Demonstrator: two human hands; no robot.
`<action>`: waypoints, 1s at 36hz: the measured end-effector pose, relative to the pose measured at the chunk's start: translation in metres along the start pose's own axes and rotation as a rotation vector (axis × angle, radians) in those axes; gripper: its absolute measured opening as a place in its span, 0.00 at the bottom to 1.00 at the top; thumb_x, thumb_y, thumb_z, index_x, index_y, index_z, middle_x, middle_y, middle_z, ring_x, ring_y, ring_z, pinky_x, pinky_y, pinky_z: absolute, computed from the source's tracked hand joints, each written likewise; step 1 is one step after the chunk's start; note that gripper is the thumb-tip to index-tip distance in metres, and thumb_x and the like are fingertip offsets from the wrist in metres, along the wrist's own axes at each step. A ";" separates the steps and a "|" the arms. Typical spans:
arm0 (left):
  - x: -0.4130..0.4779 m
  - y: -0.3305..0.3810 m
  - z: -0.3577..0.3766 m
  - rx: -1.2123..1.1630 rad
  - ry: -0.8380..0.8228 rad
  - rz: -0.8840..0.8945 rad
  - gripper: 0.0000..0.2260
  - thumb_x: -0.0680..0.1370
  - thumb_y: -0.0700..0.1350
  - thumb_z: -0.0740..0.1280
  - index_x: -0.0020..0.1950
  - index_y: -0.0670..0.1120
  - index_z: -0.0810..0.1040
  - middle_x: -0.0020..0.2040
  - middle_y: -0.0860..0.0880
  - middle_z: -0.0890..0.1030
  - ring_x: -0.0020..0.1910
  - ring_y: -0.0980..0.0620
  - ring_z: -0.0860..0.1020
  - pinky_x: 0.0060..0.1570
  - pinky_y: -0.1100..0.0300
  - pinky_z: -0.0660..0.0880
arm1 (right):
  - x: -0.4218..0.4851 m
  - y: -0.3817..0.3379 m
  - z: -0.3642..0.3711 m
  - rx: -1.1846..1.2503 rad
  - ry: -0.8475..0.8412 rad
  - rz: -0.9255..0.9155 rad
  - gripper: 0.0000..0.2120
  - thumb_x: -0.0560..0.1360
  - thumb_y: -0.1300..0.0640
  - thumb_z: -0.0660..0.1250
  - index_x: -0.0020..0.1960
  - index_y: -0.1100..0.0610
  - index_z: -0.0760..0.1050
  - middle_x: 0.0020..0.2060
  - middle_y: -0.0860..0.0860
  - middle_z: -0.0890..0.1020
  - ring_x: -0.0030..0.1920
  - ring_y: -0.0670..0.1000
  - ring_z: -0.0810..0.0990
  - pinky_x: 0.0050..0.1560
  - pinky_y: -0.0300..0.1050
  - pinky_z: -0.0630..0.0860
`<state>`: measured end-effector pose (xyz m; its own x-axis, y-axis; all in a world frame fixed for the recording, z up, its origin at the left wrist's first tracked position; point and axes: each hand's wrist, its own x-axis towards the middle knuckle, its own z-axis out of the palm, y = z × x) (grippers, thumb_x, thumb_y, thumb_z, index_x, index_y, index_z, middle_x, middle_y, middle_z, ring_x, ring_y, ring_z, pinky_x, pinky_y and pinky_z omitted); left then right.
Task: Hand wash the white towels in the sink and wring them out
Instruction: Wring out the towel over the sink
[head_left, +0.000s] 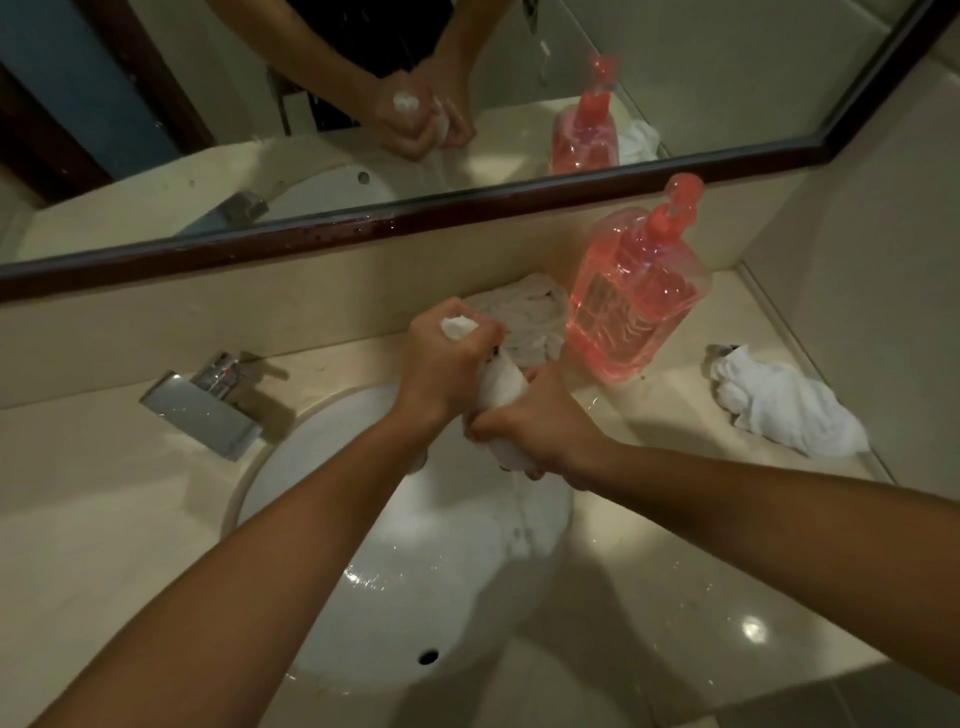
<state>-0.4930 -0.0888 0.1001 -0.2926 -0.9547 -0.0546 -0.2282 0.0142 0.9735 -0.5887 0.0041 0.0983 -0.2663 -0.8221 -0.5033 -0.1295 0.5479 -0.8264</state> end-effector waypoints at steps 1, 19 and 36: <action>0.000 0.002 0.000 -0.004 -0.005 0.019 0.08 0.69 0.49 0.72 0.36 0.46 0.76 0.29 0.58 0.77 0.30 0.62 0.74 0.30 0.65 0.72 | 0.000 0.000 -0.002 0.002 0.004 -0.008 0.26 0.57 0.52 0.80 0.52 0.62 0.79 0.40 0.57 0.83 0.29 0.55 0.83 0.23 0.42 0.72; -0.034 0.033 0.112 -0.264 -0.157 -0.246 0.29 0.71 0.67 0.75 0.61 0.47 0.80 0.53 0.48 0.86 0.51 0.49 0.86 0.51 0.48 0.83 | -0.066 0.040 -0.142 0.386 0.257 0.042 0.22 0.71 0.55 0.81 0.61 0.52 0.75 0.55 0.56 0.83 0.45 0.55 0.84 0.30 0.46 0.74; -0.038 -0.042 0.286 0.010 -0.604 -0.654 0.37 0.72 0.76 0.62 0.63 0.47 0.84 0.53 0.45 0.88 0.47 0.46 0.85 0.38 0.57 0.80 | -0.039 0.182 -0.224 0.670 0.640 0.300 0.24 0.78 0.45 0.75 0.69 0.54 0.76 0.62 0.56 0.84 0.57 0.60 0.85 0.40 0.51 0.84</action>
<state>-0.7377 0.0316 -0.0023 -0.5402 -0.4530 -0.7092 -0.5282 -0.4736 0.7048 -0.8157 0.1702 0.0238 -0.6937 -0.3149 -0.6478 0.5463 0.3561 -0.7581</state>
